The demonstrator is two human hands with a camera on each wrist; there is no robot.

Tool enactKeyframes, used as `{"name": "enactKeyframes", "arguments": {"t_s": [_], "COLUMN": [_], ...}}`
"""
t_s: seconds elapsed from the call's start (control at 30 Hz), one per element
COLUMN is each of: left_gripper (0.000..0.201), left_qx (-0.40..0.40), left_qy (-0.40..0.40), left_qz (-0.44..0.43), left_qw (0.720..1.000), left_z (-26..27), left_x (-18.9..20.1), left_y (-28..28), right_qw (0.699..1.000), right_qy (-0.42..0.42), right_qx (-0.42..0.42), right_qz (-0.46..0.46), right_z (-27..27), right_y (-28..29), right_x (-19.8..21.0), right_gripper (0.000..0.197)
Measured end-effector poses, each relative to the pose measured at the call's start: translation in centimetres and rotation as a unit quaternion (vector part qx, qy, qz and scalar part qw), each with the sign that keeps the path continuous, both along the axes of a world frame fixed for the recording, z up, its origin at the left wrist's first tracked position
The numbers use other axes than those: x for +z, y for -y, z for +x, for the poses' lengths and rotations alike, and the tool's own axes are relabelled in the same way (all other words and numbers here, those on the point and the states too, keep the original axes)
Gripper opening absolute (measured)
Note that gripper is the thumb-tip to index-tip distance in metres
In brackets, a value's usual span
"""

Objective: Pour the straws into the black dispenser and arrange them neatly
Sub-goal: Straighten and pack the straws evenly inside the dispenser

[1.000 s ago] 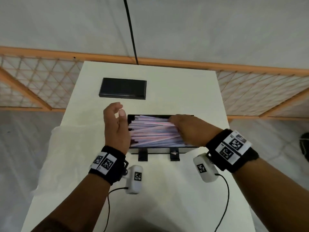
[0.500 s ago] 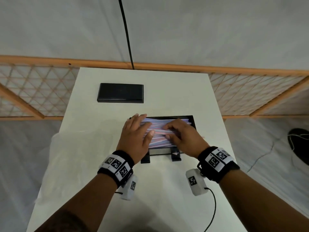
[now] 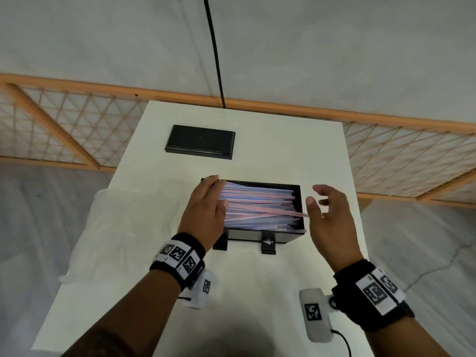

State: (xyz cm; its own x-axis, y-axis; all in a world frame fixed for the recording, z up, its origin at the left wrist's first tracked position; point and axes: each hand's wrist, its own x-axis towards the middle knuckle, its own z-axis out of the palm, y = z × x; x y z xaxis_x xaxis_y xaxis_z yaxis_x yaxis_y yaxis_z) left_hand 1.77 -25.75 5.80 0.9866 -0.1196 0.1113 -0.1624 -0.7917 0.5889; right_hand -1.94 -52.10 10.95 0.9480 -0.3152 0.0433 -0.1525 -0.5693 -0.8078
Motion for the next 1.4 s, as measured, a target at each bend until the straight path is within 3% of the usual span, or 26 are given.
{"name": "enactKeyframes", "arguments": {"t_s": [0.07,0.17,0.27,0.43,0.57,0.63,0.77,0.83,0.9,0.97,1.03,1.07,1.17,1.27,1.4], "left_gripper": [0.051,0.051,0.04,0.036,0.021,0.017,0.033,0.044,0.051,0.058,0.069,0.074,0.083,0.083,0.081], "left_qx": [0.031,0.047,0.021,-0.018,0.007,0.008,-0.041,-0.067,-0.086,-0.097,-0.1,-0.101,-0.102,-0.102,-0.09], "left_qy": [-0.01,-0.034,-0.04,-0.025,0.01,0.041,0.054,0.051,0.048,0.036,0.022,0.014,-0.004,-0.017,-0.039], "left_qz": [-0.013,-0.011,0.018,0.056,-0.016,-0.014,0.016,0.049,0.1,0.149,0.198,0.219,0.257,0.284,0.289], "left_qw": [0.999,0.998,0.999,0.998,1.0,0.999,0.998,0.995,0.99,0.983,0.975,0.97,0.961,0.953,0.952], "left_z": [-0.1,-0.1,0.0,0.0,0.2,0.5,1.1,1.2,1.2,1.0,0.8,0.8,0.9,0.9,1.0], "left_x": [0.1,0.2,0.4,0.0,0.1,0.2,0.3,0.4,0.3,0.3,0.5,0.6,1.1,1.4,1.2], "left_y": [0.5,1.0,0.4,0.1,-0.3,-0.5,-0.8,-1.2,-1.4,-1.4,-1.2,-1.0,-0.7,-0.5,0.0], "right_qw": [0.995,0.989,0.978,0.969,0.98,0.982,0.973,0.961,0.953,0.939,0.87,0.836,0.785,0.772,0.8], "right_qy": [-0.089,-0.131,-0.176,-0.143,-0.047,-0.039,-0.022,0.058,0.113,0.036,-0.125,-0.18,-0.253,-0.293,-0.199], "right_qx": [0.033,0.069,0.067,0.08,0.054,0.059,0.05,0.024,0.084,0.242,0.365,0.394,0.447,0.448,0.393], "right_qz": [0.025,-0.022,-0.089,-0.187,-0.187,-0.177,-0.225,-0.269,-0.27,-0.239,-0.308,-0.337,-0.347,-0.343,-0.408], "right_z": [-1.4,-2.7,-2.4,-2.3,-1.7,-1.4,-1.4,-0.9,0.2,1.9,3.7,4.6,6.6,7.4,5.8], "right_y": [-1.6,-4.3,-5.3,-5.7,-6.6,-7.0,-6.7,-5.8,-4.7,-4.1,-4.5,-4.7,-5.0,-5.1,-5.3], "right_x": [-1.4,-3.0,-2.6,-2.6,-3.3,-3.7,-3.7,-2.1,-0.2,1.3,1.8,1.9,2.7,3.4,3.4], "right_gripper": [0.052,0.071,0.072,0.077,0.062,0.064,0.064,0.043,0.023,0.022,0.041,0.049,0.054,0.048,0.05]}}
